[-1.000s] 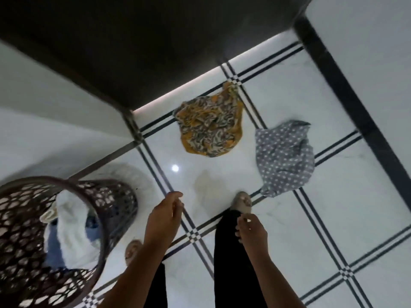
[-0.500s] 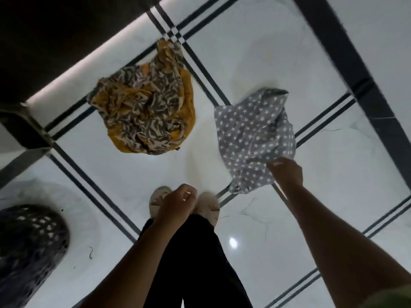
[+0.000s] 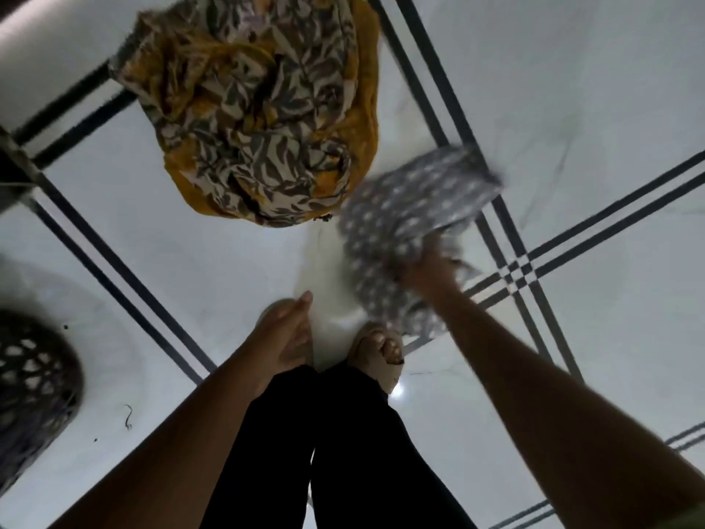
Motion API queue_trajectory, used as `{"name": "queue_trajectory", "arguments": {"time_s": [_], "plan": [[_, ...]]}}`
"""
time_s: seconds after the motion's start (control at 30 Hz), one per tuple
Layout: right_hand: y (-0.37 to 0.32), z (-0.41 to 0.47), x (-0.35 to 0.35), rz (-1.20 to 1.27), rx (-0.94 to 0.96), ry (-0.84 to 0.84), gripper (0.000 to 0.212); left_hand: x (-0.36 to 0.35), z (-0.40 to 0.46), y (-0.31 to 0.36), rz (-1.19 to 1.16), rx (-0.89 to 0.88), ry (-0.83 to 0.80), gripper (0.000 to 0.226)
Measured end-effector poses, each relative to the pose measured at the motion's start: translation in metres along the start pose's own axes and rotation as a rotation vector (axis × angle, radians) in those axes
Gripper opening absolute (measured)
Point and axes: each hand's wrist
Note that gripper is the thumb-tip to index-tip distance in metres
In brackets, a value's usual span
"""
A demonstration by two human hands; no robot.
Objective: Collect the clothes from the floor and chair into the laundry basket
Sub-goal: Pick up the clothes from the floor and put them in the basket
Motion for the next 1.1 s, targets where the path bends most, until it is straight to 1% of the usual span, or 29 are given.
{"name": "queue_trajectory", "arguments": {"time_s": [0.03, 0.07, 0.1, 0.13, 0.17, 0.2, 0.23, 0.27, 0.3, 0.33, 0.37, 0.4, 0.43, 0.47, 0.5, 0.53, 0.57, 0.6, 0.63, 0.67, 0.7, 0.73, 0.8, 0.87, 0.93, 0.97, 1.03, 1.07, 1.1], "plan": [[-0.015, -0.03, -0.015, 0.062, 0.095, -0.205, 0.066, 0.01, -0.009, 0.003, -0.121, 0.058, -0.054, 0.045], [-0.031, -0.06, -0.025, 0.134, 0.142, -0.436, 0.062, 0.008, -0.019, 0.004, -0.236, 0.082, -0.12, 0.045], [-0.048, -0.087, -0.034, 0.16, 0.14, -0.638, 0.056, 0.01, -0.025, 0.004, -0.344, 0.078, -0.183, 0.046], [-0.062, -0.104, -0.039, 0.172, 0.118, -0.775, 0.05, 0.011, -0.03, -0.001, -0.359, 0.055, -0.144, 0.058], [-0.08, -0.109, -0.041, 0.155, 0.1, -0.804, 0.044, 0.019, -0.032, -0.009, -0.414, 0.027, -0.064, 0.073], [-0.091, -0.105, -0.036, 0.16, 0.101, -0.716, 0.039, 0.025, -0.035, -0.012, -0.428, 0.004, 0.068, 0.077], [-0.111, -0.094, -0.026, 0.052, 0.164, -0.507, 0.036, 0.043, -0.037, -0.015, -0.497, -0.014, 0.166, 0.066], [-0.132, -0.08, -0.015, -0.086, 0.264, -0.243, 0.037, 0.062, -0.037, -0.016, -0.499, -0.07, 0.199, 0.05], [-0.155, -0.06, -0.008, -0.161, 0.382, 0.046, 0.04, 0.081, -0.035, -0.016, -0.478, -0.109, 0.26, 0.038], [-0.179, -0.045, 0.004, -0.148, 0.483, 0.253, 0.048, 0.097, -0.032, -0.016, -0.527, -0.107, 0.297, 0.029], [-0.2, -0.025, 0.012, -0.153, 0.534, 0.357, 0.064, 0.118, -0.023, -0.023, -0.589, -0.12, 0.321, 0.027], [-0.221, -0.007, 0.016, -0.224, 0.548, 0.361, 0.089, 0.126, -0.012, -0.029, -0.651, -0.136, 0.342, 0.025], [-0.237, 0.01, 0.013, -0.364, 0.52, 0.285, 0.113, 0.138, -0.002, -0.036, -0.7, -0.152, 0.354, 0.023], [-0.249, 0.025, 0.012, -0.499, 0.473, 0.21, 0.127, 0.143, 0.005, -0.039, -0.724, -0.158, 0.361, 0.02], [-0.253, 0.042, 0.0, -0.622, 0.447, 0.162, 0.133, 0.149, 0.016, -0.047, -0.753, -0.157, 0.368, 0.019], [-0.254, 0.05, -0.004, -0.71, 0.43, 0.161, 0.129, 0.149, 0.022, -0.048, -0.787, -0.161, 0.38, 0.018], [-0.249, 0.055, -0.015, -0.75, 0.436, 0.175, 0.119, 0.149, 0.025, -0.051, -0.81, -0.169, 0.375, 0.019], [-0.239, 0.053, -0.026, -0.742, 0.45, 0.18, 0.104, 0.148, 0.028, -0.051, -0.811, -0.176, 0.367, 0.023], [-0.224, 0.046, -0.038, -0.717, 0.47, 0.168, 0.089, 0.146, 0.025, -0.053, -0.81, -0.178, 0.364, 0.028], [-0.209, 0.033, -0.045, -0.674, 0.46, 0.119, 0.075, 0.141, 0.018, -0.053, -0.805, -0.178, 0.366, 0.035], [-0.191, 0.02, -0.052, -0.605, 0.432, 0.054, 0.064, 0.136, 0.012, -0.054, -0.793, -0.179, 0.366, 0.043], [-0.176, -0.005, -0.055, -0.517, 0.404, 0.006, 0.058, 0.132, 0.004, -0.055, -0.762, -0.174, 0.371, 0.049], [-0.153, -0.067, -0.051, -0.243, 0.293, -0.092, 0.057, 0.123, -0.035, -0.05, -0.731, -0.153, 0.38, 0.049], [-0.145, -0.136, -0.039, -0.082, 0.23, -0.168, 0.059, 0.113, -0.079, -0.045, -0.67, -0.145, 0.404, 0.045], [-0.151, -0.204, -0.022, 0.003, 0.222, -0.234, 0.064, 0.111, -0.129, -0.04, -0.575, -0.185, 0.426, 0.033], [-0.159, -0.238, -0.012, 0.026, 0.225, -0.247, 0.06, 0.111, -0.157, -0.038, -0.526, -0.219, 0.429, 0.028], [-0.18, -0.302, 0.005, 0.041, 0.301, -0.248, 0.045, 0.118, -0.218, -0.035, -0.478, -0.306, 0.442, 0.02], [-0.188, -0.326, 0.011, 0.061, 0.341, -0.255, 0.04, 0.12, -0.241, -0.033, -0.465, -0.358, 0.456, 0.02], [-0.205, -0.364, 0.016, 0.063, 0.371, -0.263, 0.039, 0.131, -0.277, -0.036, -0.489, -0.414, 0.494, 0.026]]}}
Point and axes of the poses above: each hand's wrist, its own z-axis towards the middle knuckle, its own x-axis out of the back of the hand, y = z × x, and after that the axes turned 5 degrees about -z, right-handed
